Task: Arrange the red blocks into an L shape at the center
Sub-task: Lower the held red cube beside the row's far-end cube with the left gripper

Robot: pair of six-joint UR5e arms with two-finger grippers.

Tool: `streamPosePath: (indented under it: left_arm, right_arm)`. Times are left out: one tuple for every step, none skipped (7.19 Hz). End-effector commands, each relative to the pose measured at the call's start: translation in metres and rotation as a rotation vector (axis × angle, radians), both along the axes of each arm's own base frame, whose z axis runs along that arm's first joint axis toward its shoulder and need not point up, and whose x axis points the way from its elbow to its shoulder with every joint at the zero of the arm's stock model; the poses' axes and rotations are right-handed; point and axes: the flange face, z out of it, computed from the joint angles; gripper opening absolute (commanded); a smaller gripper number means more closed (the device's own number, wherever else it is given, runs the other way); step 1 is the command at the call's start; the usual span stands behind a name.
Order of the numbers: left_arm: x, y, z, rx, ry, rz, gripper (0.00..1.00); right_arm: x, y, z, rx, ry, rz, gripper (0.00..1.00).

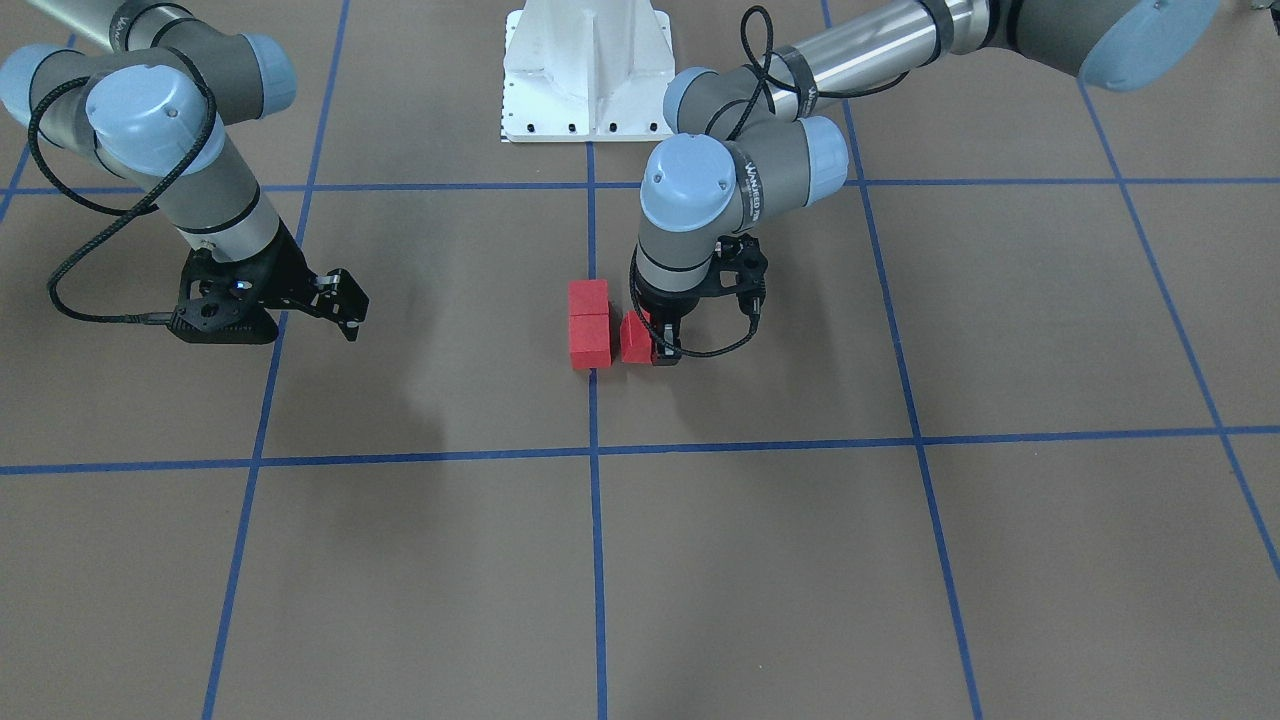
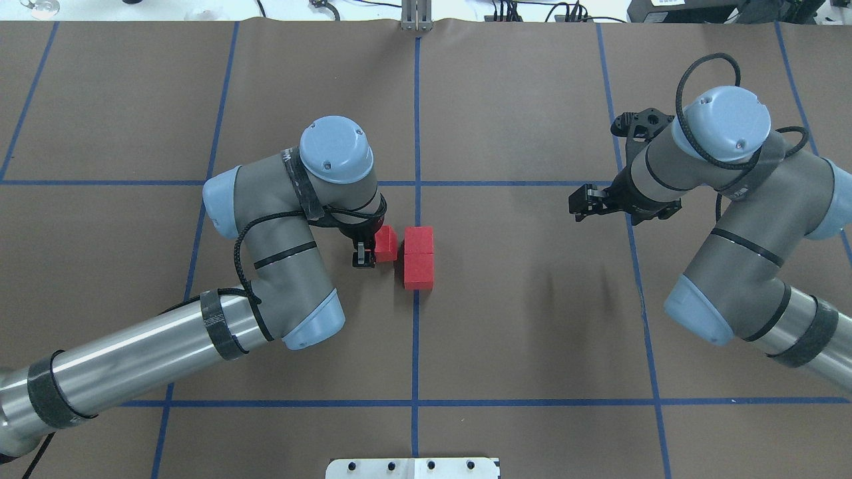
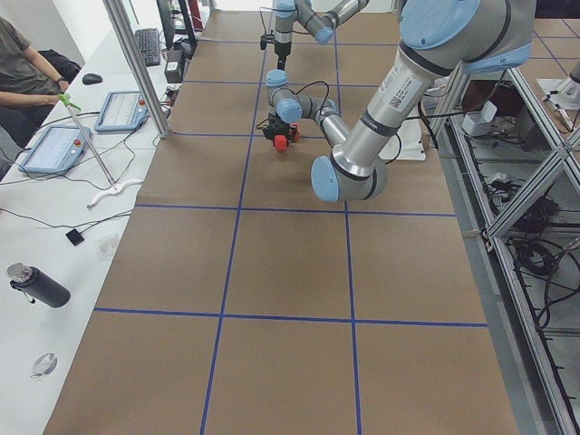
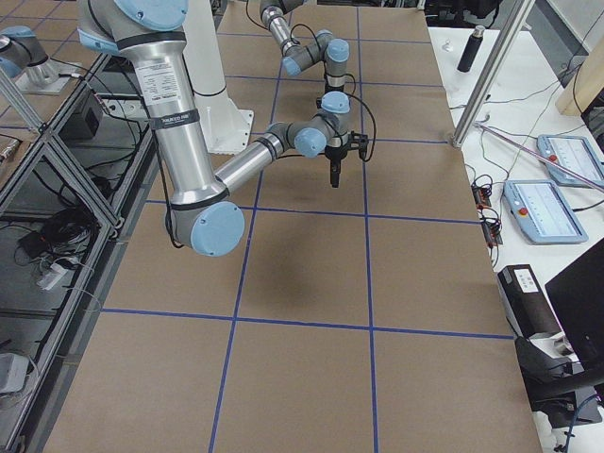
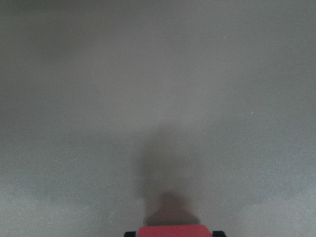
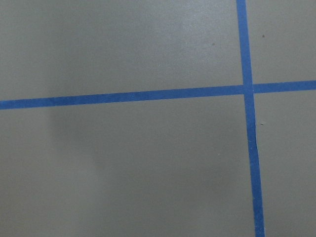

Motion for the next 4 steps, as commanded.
streamPosePath:
  left_arm:
    - [0.0005,-0.0004,-0.0039,-0.007,0.003,-0.012,0.00]
    - [0.0008,-0.0006,-0.0075,-0.012,0.002,-0.016,0.00]
    - [0.0016,0.0003,-0.0071,-0.014,-0.001,-0.015,0.00]
    - [0.0018,0.0002,-0.0115,-0.016,0.003,-0.019,0.00]
  right_arm:
    - [0.0001,0.0002,-0.0005,0.000,-0.001,-0.001,1.00]
    - [0.0002,0.0001,-0.0004,0.001,0.000,0.000,1.00]
    - [0.0002,0.0001,-0.0004,0.001,0.000,0.000,1.00]
    - [0.0002,0.0001,-0.0004,0.001,0.000,0.000,1.00]
